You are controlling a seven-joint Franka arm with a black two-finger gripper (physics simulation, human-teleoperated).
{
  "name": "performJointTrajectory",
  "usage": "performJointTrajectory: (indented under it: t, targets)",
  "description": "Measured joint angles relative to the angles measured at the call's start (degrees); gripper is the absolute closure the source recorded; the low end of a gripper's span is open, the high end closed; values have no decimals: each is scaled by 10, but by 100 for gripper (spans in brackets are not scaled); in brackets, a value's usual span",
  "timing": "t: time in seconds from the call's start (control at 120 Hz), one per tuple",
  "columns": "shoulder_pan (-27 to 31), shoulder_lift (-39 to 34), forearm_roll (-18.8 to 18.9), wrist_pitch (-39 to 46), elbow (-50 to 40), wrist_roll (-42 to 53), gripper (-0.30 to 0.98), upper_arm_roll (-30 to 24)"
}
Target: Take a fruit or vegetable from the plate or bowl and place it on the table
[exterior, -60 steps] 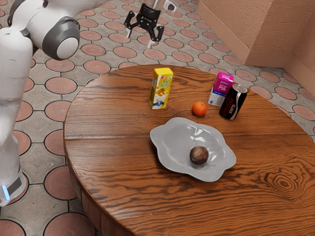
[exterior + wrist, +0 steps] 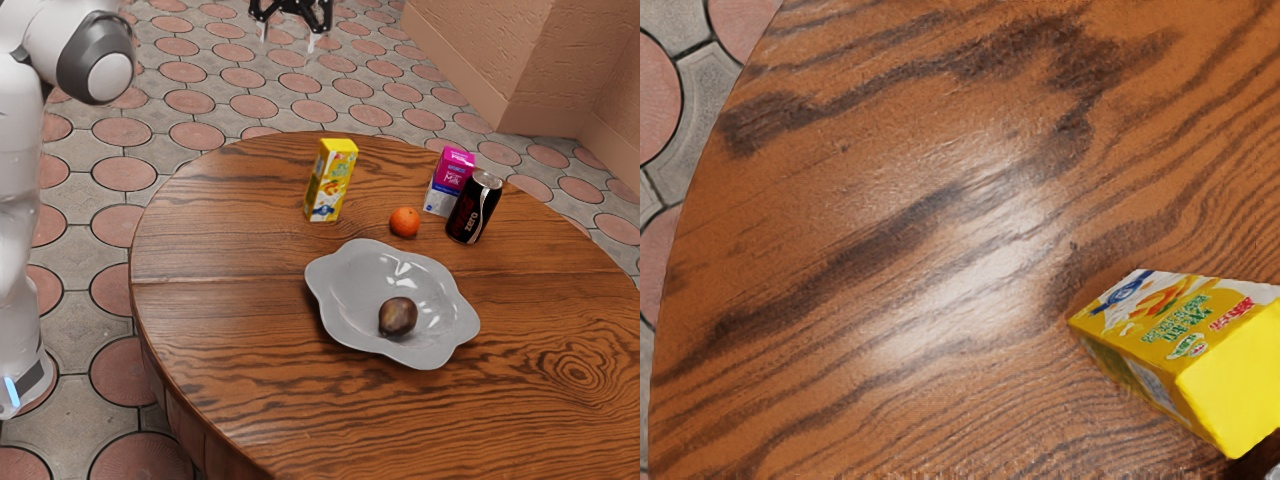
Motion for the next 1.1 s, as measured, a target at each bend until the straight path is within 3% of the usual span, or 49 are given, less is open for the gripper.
performJointTrajectory:
  t: [0.083, 0.217, 0.442, 0.625, 0.717, 0.858, 1.1]
  targets:
    - [-14, -26, -38, 0, 6, -13, 0, -5]
    - [-91, -22, -73, 14, -1, -37, 0, -8]
    - [-163, -11, -85, 93, -111, -68, 0, -7]
    - [-196, -20, -80, 133, -136, -85, 0, -3]
    - [-222, -63, -79, 158, -194, -91, 0, -7]
    - [-203, -128, -78, 201, -271, -102, 0, -60]
    - [-221, -139, -58, 257, -314, -131, 0, -155]
